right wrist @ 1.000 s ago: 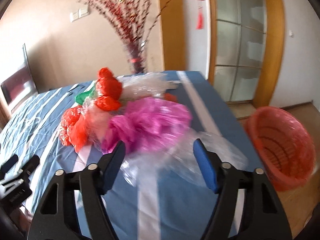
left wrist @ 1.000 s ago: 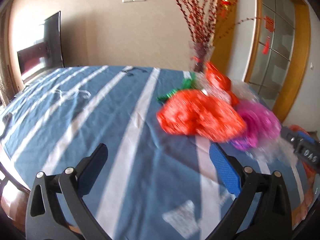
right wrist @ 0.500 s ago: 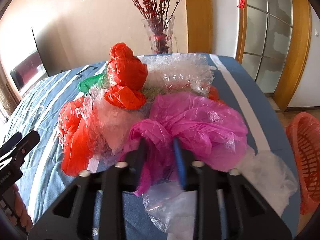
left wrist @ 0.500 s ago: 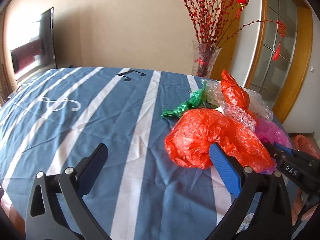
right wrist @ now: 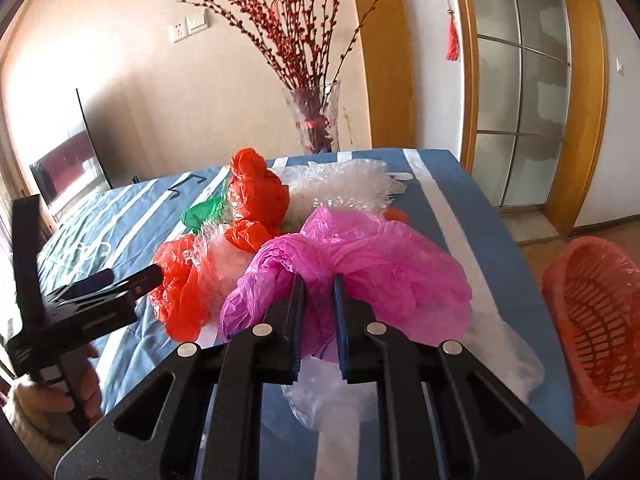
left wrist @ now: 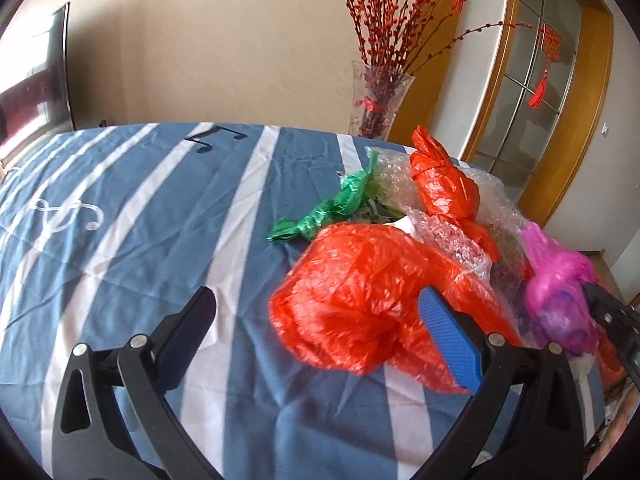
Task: Collect trash
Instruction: 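Grasp the pink bag with the right tool while the left tool grasps the red bag, then carry both bags to the wastebasket and open both tools to drop them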
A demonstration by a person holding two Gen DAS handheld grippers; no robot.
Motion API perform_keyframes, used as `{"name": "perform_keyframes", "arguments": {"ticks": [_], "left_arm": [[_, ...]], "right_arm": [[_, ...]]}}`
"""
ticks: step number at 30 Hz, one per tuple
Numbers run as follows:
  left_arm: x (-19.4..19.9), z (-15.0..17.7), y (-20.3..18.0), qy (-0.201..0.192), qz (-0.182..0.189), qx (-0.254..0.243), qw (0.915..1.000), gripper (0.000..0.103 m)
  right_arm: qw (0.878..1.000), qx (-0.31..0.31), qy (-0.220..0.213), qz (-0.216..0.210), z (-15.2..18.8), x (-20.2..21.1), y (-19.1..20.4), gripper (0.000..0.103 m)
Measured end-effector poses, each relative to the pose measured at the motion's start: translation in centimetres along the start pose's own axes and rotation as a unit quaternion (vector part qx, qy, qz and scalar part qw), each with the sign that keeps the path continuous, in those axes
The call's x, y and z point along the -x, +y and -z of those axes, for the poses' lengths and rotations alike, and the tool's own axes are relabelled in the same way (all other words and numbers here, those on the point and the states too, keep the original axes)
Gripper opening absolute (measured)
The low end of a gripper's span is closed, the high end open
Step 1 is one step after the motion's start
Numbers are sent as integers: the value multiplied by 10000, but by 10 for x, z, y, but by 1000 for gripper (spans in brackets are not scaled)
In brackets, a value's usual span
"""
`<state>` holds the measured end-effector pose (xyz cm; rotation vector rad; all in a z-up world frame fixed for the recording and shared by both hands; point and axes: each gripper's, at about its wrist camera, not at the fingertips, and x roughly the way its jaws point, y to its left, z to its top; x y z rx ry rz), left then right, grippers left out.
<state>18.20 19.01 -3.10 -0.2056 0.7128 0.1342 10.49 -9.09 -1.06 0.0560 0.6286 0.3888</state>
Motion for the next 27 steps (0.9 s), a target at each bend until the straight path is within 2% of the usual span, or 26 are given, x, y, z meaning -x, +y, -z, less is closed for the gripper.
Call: {"name": "perform_keyframes", "arguments": {"ticks": [3, 4, 6, 8, 14, 23, 27], "left_arm": [[-13, 1, -3, 227, 98, 43, 9997, 99], [-17, 2, -3, 309, 138, 55, 9994, 96], [-24, 6, -5, 498, 253, 101, 9984, 83], [-28, 9, -5, 629, 391, 181, 9971, 65], [-15, 15, -7, 545, 551, 202, 9968, 35], [25, 14, -5, 234, 496, 128, 9984, 32], [46, 10, -16, 82, 557, 37, 9984, 32]], "right_arm": [[9999, -91, 35, 34, 2, 4, -7, 14], [9999, -111, 49, 40, 2, 3, -8, 14], [9998, -174, 84, 68, 3, 4, -12, 14], [9997, -216, 102, 88, 5, 4, -15, 14], [9995, -287, 77, 108, 9, 13, -24, 14], [9991, -312, -164, 247, 13, 38, -39, 14], [9984, -257, -314, 404, 15, 52, -46, 14]]}}
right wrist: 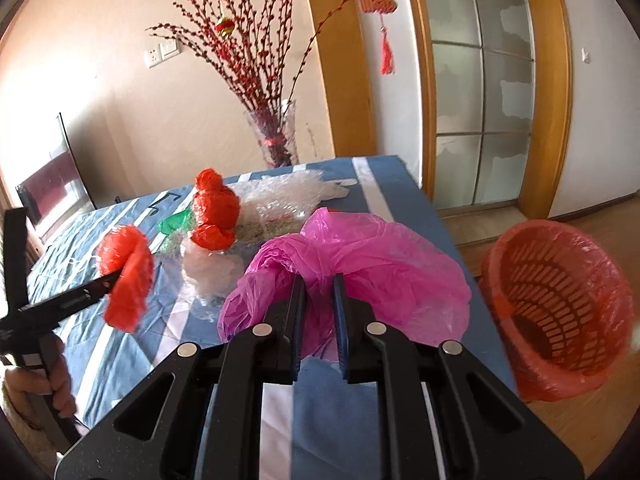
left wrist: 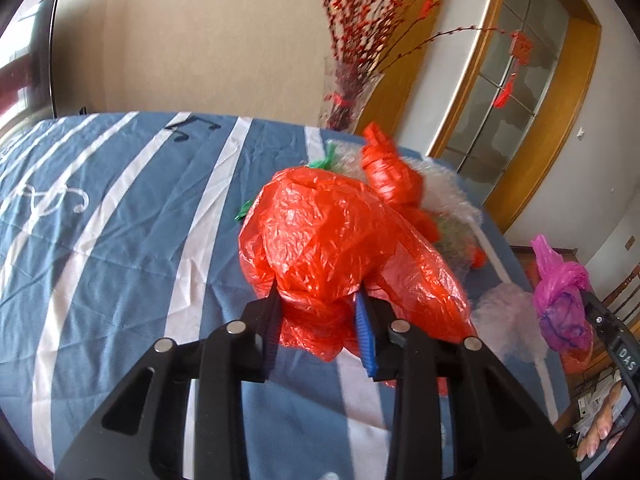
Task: Collect trash
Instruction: 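Carry both bags to the wastebasket and open both tools to drop them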
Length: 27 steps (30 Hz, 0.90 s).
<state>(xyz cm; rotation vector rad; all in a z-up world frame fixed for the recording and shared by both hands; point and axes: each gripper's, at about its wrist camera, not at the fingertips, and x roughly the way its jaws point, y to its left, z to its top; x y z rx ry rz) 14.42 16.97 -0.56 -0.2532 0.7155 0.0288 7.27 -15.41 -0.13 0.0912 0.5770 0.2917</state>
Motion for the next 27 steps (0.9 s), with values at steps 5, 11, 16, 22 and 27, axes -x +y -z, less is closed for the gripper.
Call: {"name": "perform_keyframes", "arguments": {"ticks": [5, 11, 16, 22, 27], "left_arm": [[18, -5, -33, -184, 255, -258, 9992, 33], [22, -5, -91, -168, 743, -667, 9949, 33], [8, 0, -140, 26, 1138, -929, 9891, 33], [-12, 7, -200, 218, 1556, -1249, 9797, 33], [-33, 13, -246, 429, 1826, -1518, 9705, 33]], "right_arm": [[9994, 11, -196, 282, 0, 16, -18, 14], [9968, -180, -378, 684, 2, 31, -51, 14], [9928, -396, -508, 1011, 3, 44, -81, 14], [9849, -721, -649, 1432, 8, 60, -123, 14], [9778, -1007, -691, 1703, 12, 68, -155, 14]]}}
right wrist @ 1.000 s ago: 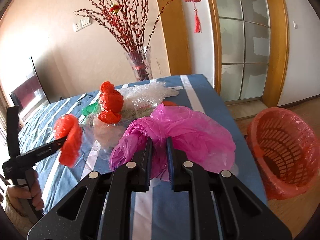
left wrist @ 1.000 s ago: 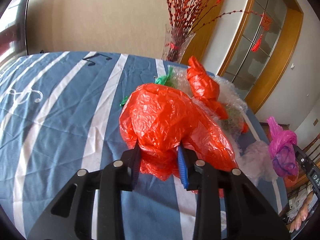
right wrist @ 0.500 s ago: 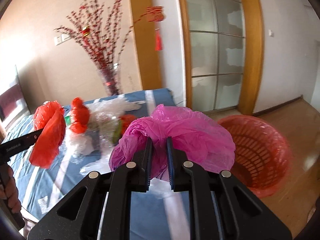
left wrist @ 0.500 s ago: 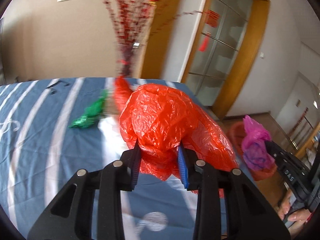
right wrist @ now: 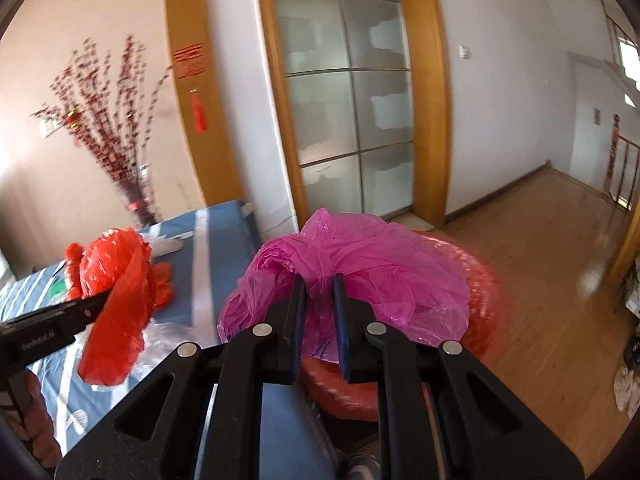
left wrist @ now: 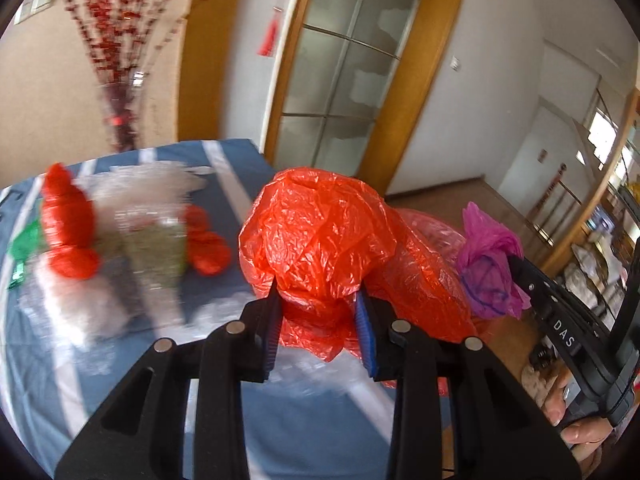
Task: Collect trash
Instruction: 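Carry both bags to the wastebasket and open both tools to drop them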
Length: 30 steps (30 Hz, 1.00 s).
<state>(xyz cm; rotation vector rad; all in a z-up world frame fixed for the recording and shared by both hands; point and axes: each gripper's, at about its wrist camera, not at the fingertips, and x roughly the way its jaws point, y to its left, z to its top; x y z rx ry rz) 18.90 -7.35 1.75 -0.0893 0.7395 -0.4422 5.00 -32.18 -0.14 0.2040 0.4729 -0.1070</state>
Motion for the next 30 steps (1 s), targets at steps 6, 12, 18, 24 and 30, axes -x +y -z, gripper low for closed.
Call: {"name": "perform_keyframes", "arguments": {"ticks": [6, 12, 18, 24, 30], "left_arm": [[-36, -3, -29, 245, 231, -109, 9994, 33], [-68, -5, -49, 433, 381, -253, 9980, 33], [-89, -9, -66, 552, 508, -326, 9966, 33], [-113, -16, -83, 638, 611, -440, 9951, 34], [-136, -19, -89, 774, 601, -375, 9945, 49]], "right_arm": [[9997, -185, -8, 187, -1, -5, -25, 14], [9988, -415, -11, 278, -4, -13, -47, 14], [9977, -626, -25, 275, -8, -23, -63, 14], [9961, -813, -145, 325, -16, -28, -76, 15], [9927, -1155, -135, 320, -20, -39, -94, 25]]}}
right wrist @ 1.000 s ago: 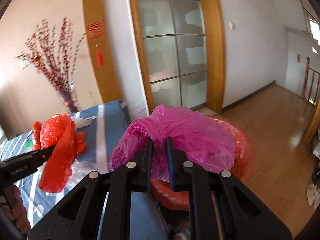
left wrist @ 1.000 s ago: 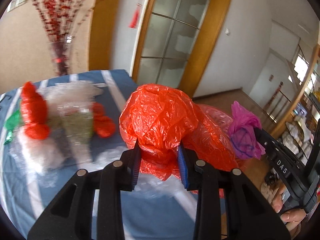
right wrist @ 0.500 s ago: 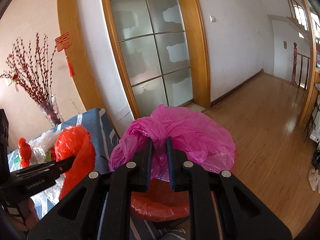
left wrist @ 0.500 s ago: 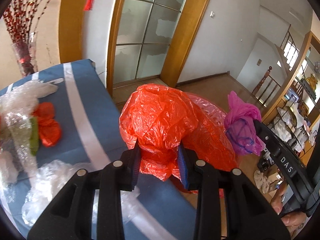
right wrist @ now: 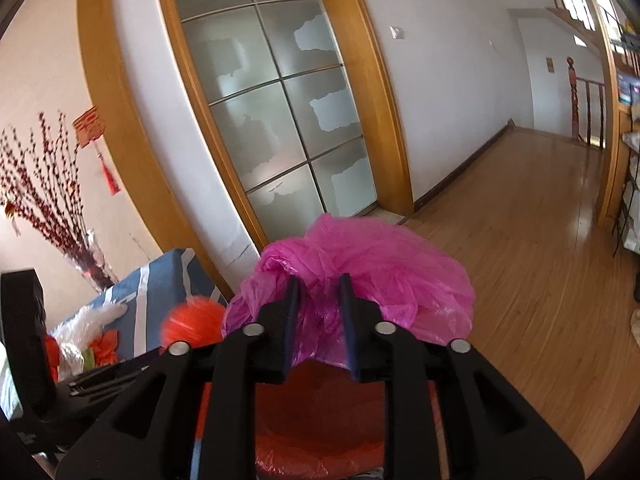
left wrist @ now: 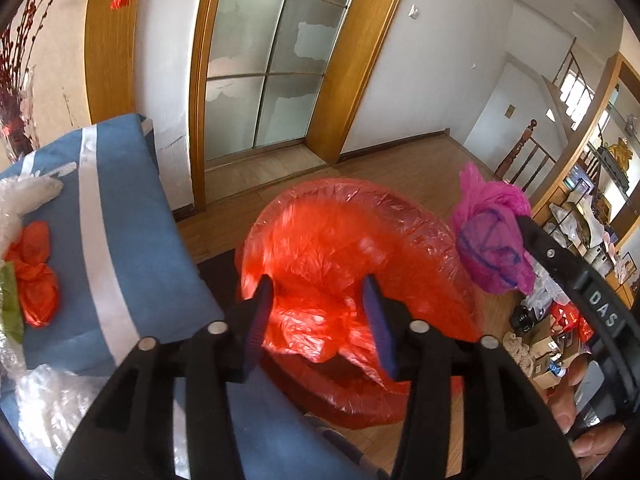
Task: Collect trash
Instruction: 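Carry both bags to the wastebasket and open both tools to drop them, then return both tools to the table toward the clear plastic wrap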
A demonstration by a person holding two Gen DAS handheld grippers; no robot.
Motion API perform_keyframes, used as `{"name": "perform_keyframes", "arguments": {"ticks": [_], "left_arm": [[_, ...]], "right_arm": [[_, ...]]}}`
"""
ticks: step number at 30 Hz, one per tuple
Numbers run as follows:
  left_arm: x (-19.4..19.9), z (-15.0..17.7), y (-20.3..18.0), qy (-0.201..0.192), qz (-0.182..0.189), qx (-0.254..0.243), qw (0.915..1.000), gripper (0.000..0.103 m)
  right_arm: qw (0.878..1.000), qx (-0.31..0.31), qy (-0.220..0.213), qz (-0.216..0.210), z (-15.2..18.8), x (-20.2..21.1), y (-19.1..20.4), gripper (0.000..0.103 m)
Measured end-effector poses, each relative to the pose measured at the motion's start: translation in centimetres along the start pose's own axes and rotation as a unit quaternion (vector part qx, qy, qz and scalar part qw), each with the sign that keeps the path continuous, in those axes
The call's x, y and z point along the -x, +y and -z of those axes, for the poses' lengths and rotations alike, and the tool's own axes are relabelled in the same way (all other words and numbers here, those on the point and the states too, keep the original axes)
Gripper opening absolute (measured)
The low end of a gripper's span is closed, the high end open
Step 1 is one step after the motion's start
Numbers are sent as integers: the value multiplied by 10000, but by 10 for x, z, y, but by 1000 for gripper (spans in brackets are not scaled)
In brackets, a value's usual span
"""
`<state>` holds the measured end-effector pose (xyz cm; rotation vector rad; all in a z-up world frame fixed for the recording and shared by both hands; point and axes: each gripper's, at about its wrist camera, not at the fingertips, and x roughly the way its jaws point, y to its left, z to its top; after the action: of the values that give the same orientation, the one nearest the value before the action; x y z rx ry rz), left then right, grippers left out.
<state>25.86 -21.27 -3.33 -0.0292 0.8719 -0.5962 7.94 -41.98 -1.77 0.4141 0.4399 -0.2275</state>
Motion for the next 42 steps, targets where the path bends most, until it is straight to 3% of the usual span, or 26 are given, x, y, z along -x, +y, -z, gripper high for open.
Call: {"name": "perform_keyframes", "arguments": {"ticks": [7, 14, 21, 26, 34, 37, 41, 42], "left_arm": [[3, 9, 16, 89, -167, 120, 9997, 60], [52, 32, 33, -275, -500, 137, 9983, 69], [115, 57, 59, -779, -991, 242, 9917, 74], [158, 70, 93, -1118, -1518, 577, 9804, 76], [210, 98, 156, -1343, -2276, 1159, 9575, 78], [225, 110, 179, -1372, -2425, 1435, 9496, 78], [239, 124, 201, -1397, -2574, 1695, 9410, 78], [242, 126, 205, -1405, -2604, 1729, 9395, 78]], "right_arm": [[9998, -35, 70, 163, 7, 2, -5, 46], [9994, 231, 103, 224, 17, 12, 7, 50], [9983, 540, 218, -17, 29, 24, 35, 50], [9956, 796, 351, -350, 39, 30, 66, 50], [9822, 1332, 710, -1122, 71, 32, 140, 53], [9721, 1614, 932, -1424, 88, 27, 173, 66], [9605, 1949, 1231, -1557, 110, 14, 207, 69], [9587, 2008, 1299, -1539, 114, 10, 214, 75]]}}
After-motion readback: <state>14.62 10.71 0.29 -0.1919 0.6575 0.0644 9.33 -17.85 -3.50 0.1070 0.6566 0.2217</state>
